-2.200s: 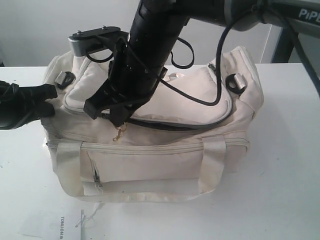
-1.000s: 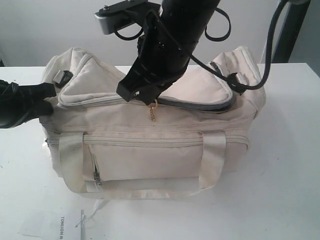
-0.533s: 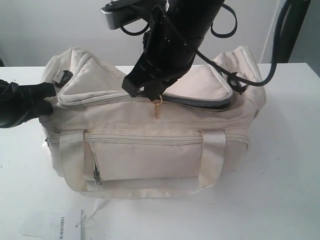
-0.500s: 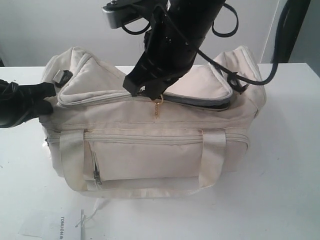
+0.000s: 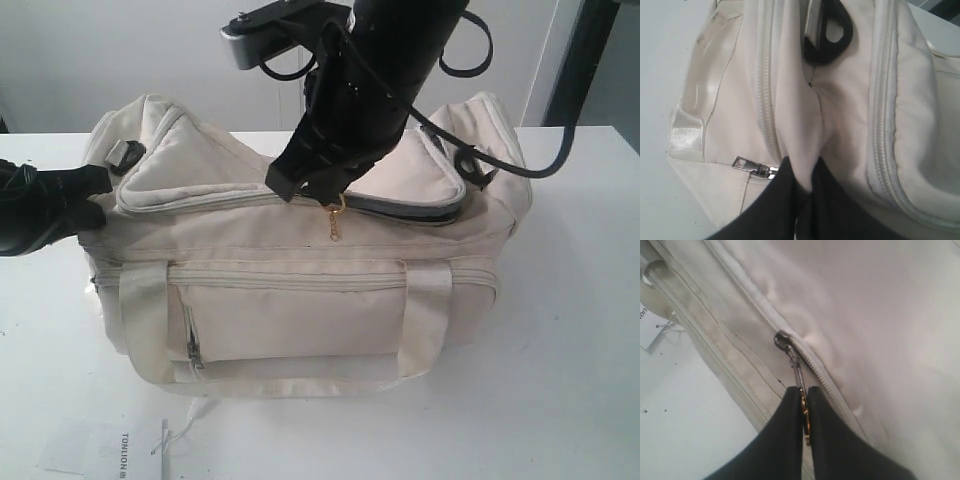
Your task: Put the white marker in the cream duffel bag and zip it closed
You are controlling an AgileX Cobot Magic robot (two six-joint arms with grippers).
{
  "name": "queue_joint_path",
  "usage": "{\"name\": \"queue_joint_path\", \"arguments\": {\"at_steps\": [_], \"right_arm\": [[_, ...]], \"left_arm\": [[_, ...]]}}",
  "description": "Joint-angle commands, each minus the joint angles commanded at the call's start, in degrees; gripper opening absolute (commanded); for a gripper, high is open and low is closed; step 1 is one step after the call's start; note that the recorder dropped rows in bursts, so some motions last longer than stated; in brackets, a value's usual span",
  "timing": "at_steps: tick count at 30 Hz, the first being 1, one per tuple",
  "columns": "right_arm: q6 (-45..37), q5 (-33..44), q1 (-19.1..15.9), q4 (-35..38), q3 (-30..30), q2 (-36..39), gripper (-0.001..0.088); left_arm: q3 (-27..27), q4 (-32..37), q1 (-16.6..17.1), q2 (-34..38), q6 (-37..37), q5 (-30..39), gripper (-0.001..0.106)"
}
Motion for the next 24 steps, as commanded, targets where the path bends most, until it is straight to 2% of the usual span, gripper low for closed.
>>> {"name": "queue_joint_path", "arguments": {"at_steps": [9,20,21,24], "right_arm": [[0.00,0.00,-1.78,0.12,0.00,-0.52,0.0000],[0.00,0.00,-2.16,0.34,0.00,-1.03,0.0000],[0.00,0.00,-2.16,1.18,0.00,-1.03,0.0000],[0.00,0.00,-2.16,3.26,0.00,-1.03,0.0000]], "left_arm": [[0.00,0.00,0.00,0.00,0.00,0.00,0.000],[0.00,0.00,0.00,0.00,0.11,-0.81,0.001],[0.00,0.00,0.00,0.00,0.11,-0.98,0.003],[0.00,2.29,0.00,0.00,0.11,-0.63,0.017]]}}
